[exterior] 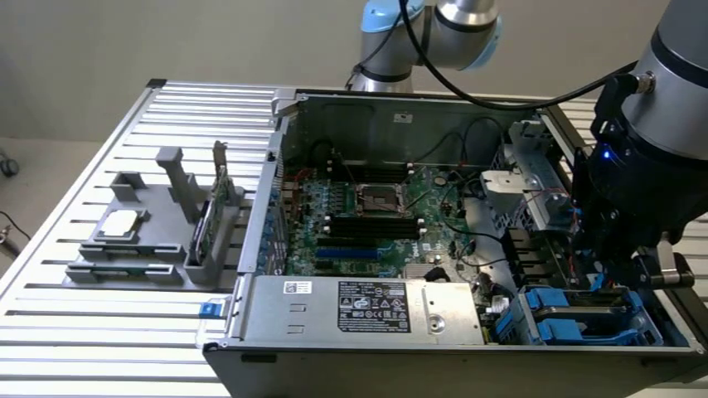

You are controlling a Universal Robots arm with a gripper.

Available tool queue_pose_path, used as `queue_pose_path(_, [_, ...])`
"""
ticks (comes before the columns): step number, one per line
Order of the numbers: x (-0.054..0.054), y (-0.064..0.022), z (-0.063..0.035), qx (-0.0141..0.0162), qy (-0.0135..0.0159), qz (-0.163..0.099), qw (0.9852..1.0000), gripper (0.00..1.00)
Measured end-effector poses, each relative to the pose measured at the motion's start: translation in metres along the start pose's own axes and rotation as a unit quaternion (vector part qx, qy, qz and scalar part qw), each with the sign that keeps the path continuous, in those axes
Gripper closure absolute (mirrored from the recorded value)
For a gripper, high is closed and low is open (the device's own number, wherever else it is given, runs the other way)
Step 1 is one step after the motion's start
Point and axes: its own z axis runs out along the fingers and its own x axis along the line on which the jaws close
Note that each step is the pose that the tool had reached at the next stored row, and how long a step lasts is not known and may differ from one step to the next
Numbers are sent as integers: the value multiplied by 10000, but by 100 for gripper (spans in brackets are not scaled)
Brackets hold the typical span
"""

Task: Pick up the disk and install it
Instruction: 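Insert the second disk wire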

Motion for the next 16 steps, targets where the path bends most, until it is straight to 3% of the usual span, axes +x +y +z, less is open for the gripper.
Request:
queue_pose_path(9, [0,19,24,0,-1,0,10000,68])
queue_pose_path(12, [-2,17,32,0,-1,0,10000,83])
queue_pose_path(16, [-3,15,41,0,0,0,10000,83])
